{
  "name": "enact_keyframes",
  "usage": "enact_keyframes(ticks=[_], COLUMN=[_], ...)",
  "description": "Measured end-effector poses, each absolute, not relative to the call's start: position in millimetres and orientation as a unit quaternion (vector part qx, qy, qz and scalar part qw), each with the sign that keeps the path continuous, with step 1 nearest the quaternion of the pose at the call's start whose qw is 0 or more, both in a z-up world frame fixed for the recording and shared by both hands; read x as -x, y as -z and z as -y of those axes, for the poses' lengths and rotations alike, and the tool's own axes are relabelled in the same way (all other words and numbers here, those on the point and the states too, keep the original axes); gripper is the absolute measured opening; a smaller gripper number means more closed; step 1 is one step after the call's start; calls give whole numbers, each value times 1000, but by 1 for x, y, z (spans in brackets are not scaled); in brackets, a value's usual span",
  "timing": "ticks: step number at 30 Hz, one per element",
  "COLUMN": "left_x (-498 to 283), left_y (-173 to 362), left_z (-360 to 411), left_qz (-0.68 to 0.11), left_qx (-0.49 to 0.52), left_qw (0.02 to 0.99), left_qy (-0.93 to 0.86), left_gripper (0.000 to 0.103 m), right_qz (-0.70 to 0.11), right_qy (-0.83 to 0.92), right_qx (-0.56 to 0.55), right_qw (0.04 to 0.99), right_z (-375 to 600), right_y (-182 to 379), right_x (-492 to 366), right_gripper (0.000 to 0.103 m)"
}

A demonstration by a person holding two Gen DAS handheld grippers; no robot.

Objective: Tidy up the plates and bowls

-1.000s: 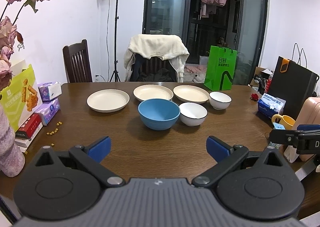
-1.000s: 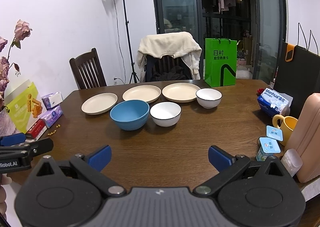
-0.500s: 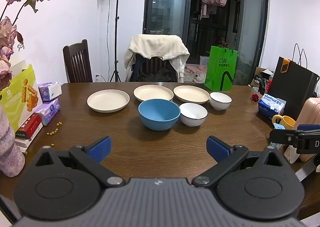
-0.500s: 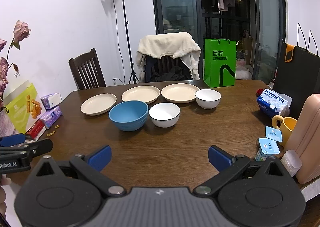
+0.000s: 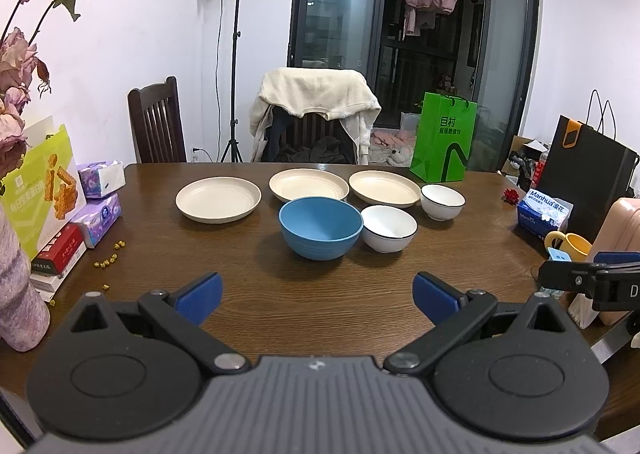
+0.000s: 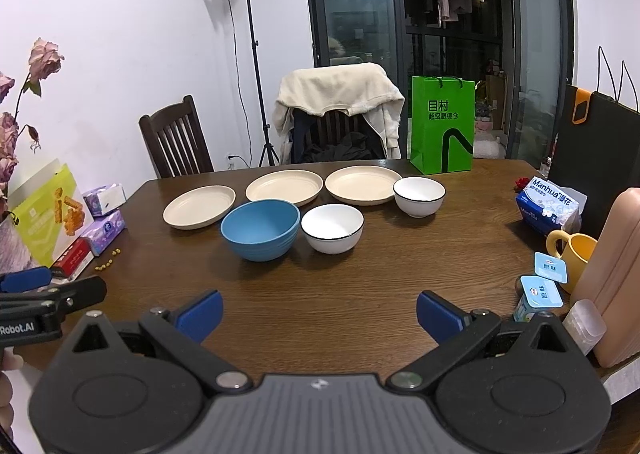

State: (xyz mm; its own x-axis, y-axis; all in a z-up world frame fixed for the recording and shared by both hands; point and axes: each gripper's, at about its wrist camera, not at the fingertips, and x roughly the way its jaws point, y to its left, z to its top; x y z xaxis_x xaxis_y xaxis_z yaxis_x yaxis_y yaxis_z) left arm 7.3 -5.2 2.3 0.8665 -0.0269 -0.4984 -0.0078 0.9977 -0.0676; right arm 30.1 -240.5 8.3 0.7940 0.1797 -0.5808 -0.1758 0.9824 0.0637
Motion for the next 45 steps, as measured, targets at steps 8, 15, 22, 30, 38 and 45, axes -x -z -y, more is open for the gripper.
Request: enact_keyframes(ticks=[8,15,22,30,38,45], left_x=[-7,-7,-12,-33,-58,-86], left_y=[-2,-1,0,-7,-7,-9], left_z=[4,3,-3,-16,-30,-51], left_qz=[-259,-259,-257,-249,-248,-246], left_qx=[34,35,36,40,41,45], left_qw=[965,965,966,967,967,968], left_qy=[5,5,-3,-16,-29,-36], left_gripper=[103,103,103,103,103,103], right_qz=[-307,-308,-311,-319,-323,-319], right_qy=[-94,-93,-91,-88,-94,-100], right_qx=[-3,-4,-7,-11,-9,-8], right_qw=[947,947,946,944,942,943], right_z=[241,238,236,232,218,202], right_y=[-8,-7,-2,-1,0,-2], right_x=[-30,-31,-36,-49,-76,-106], right_gripper=[103,103,103,103,103,103])
